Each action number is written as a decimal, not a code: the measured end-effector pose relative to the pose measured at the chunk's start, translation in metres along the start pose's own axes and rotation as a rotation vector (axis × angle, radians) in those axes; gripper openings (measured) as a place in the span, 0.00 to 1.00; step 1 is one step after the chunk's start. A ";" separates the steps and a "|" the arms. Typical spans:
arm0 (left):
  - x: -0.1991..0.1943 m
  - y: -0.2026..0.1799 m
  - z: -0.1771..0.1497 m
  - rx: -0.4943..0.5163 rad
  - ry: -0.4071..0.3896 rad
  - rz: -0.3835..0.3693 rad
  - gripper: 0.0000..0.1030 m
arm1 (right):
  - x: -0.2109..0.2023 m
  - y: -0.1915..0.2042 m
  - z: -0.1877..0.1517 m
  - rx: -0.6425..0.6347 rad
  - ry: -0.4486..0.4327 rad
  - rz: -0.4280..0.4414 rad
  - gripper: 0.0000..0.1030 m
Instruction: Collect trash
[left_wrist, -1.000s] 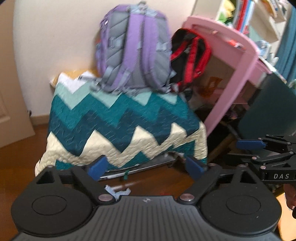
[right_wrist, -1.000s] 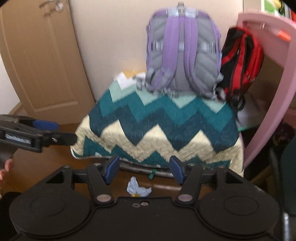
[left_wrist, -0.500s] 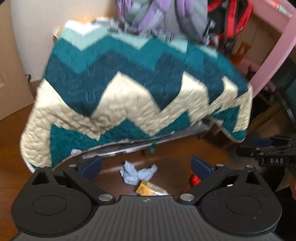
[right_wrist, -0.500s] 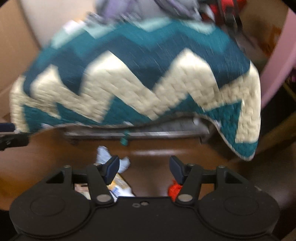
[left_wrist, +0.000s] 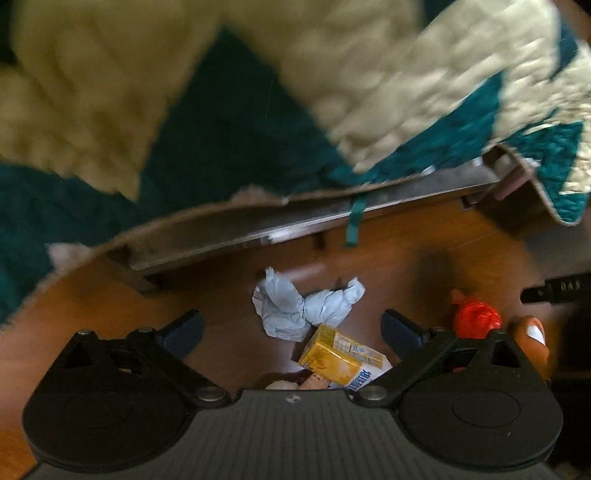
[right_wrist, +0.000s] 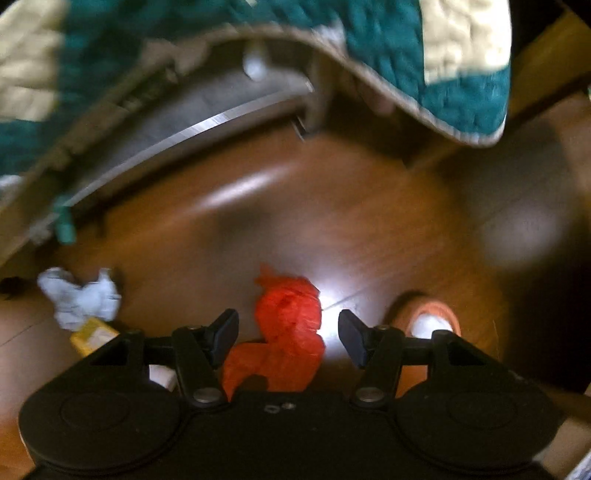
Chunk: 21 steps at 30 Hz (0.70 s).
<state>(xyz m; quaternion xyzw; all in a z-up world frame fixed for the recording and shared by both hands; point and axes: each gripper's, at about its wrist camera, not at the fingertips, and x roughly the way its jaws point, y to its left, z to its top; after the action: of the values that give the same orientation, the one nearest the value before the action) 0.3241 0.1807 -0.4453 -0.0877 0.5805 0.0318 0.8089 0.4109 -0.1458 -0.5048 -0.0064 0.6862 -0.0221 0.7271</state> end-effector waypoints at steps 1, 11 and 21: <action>0.010 0.002 0.001 -0.015 0.008 0.000 1.00 | 0.010 -0.002 0.001 0.008 0.017 0.001 0.57; 0.095 0.016 0.004 -0.143 0.085 -0.037 0.99 | 0.082 0.000 0.001 0.007 0.148 0.031 0.57; 0.151 0.030 0.008 -0.262 0.153 -0.032 0.80 | 0.115 -0.006 0.007 0.055 0.179 0.081 0.55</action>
<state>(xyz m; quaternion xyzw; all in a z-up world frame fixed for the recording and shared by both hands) 0.3763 0.2042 -0.5884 -0.2042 0.6300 0.0876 0.7441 0.4242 -0.1565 -0.6192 0.0434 0.7471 -0.0117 0.6631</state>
